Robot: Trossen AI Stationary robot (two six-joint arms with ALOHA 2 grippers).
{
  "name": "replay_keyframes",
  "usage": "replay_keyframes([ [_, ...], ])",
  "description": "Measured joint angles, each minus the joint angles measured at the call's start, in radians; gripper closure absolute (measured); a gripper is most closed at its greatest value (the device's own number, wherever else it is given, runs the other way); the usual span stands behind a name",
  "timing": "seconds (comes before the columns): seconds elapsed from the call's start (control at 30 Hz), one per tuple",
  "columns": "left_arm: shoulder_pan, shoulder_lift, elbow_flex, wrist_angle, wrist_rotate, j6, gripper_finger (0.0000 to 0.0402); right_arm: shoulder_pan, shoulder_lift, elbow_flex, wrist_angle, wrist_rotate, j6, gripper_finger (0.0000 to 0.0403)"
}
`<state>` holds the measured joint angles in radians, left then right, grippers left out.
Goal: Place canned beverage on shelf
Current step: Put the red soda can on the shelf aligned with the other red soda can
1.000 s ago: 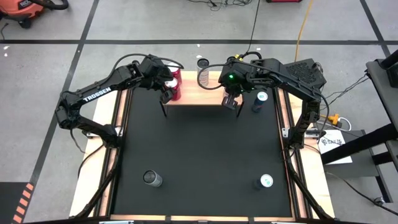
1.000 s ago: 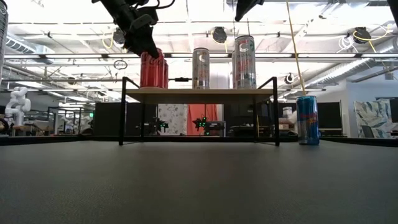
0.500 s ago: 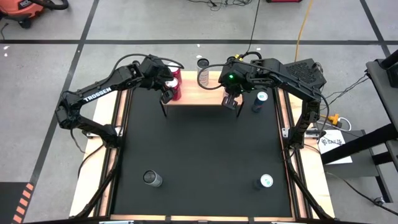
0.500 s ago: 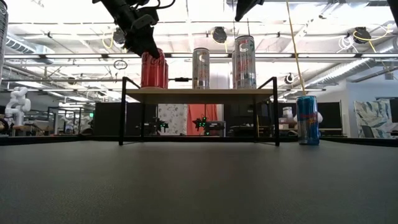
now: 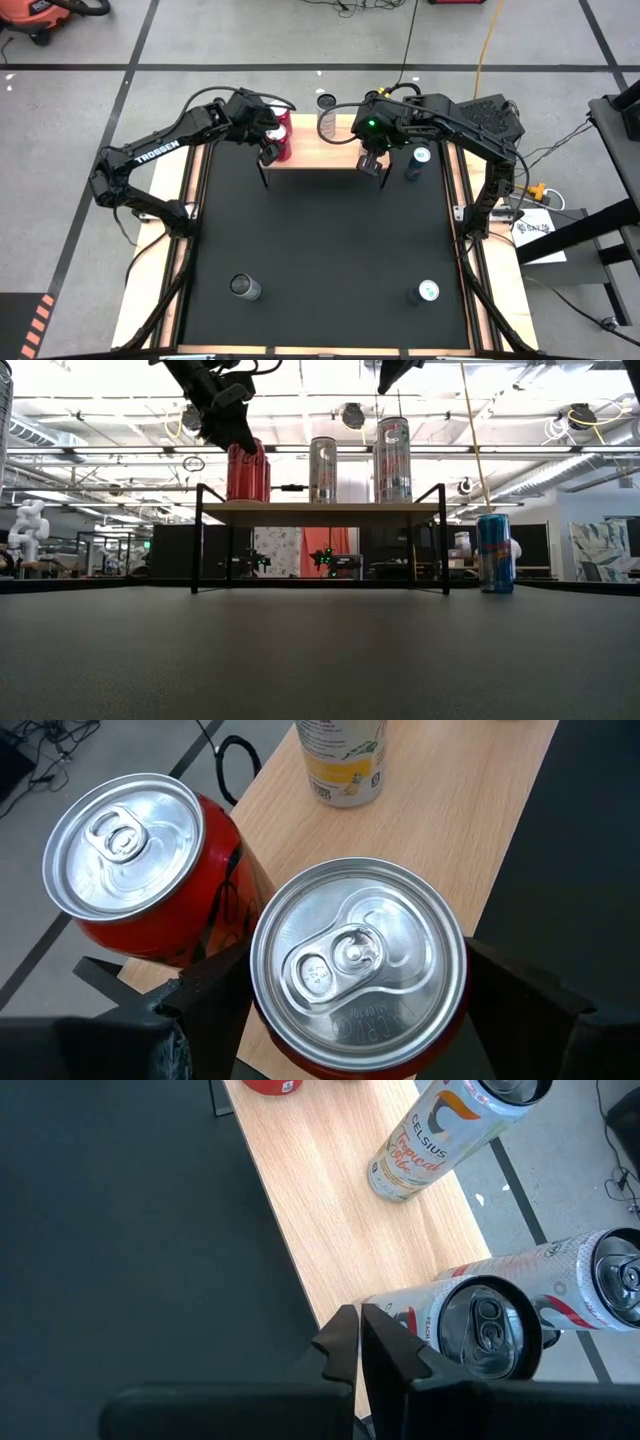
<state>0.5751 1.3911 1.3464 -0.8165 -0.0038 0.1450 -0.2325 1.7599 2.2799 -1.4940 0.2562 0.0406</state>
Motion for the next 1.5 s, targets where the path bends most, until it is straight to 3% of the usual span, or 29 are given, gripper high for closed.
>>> replay_keyframes([
  [0.97,0.001,0.0,0.0,0.006,-0.001,0.018,0.0085,0.0,0.0,0.0,0.02,0.0,0.0,0.0403],
  [1.33,0.001,0.0,0.0,0.031,-0.007,-0.025,0.0085,0.0,0.0,0.0,0.184,0.002,0.008,0.0403],
  [1.43,0.001,0.0,0.0,0.031,-0.007,-0.028,0.0085,-0.006,0.0,0.0,0.331,0.095,0.103,0.0403],
  [1.5,0.001,0.0,0.0,0.03,-0.007,-0.028,0.0085,-0.017,-0.001,0.0,0.401,0.096,0.126,0.0403],
])
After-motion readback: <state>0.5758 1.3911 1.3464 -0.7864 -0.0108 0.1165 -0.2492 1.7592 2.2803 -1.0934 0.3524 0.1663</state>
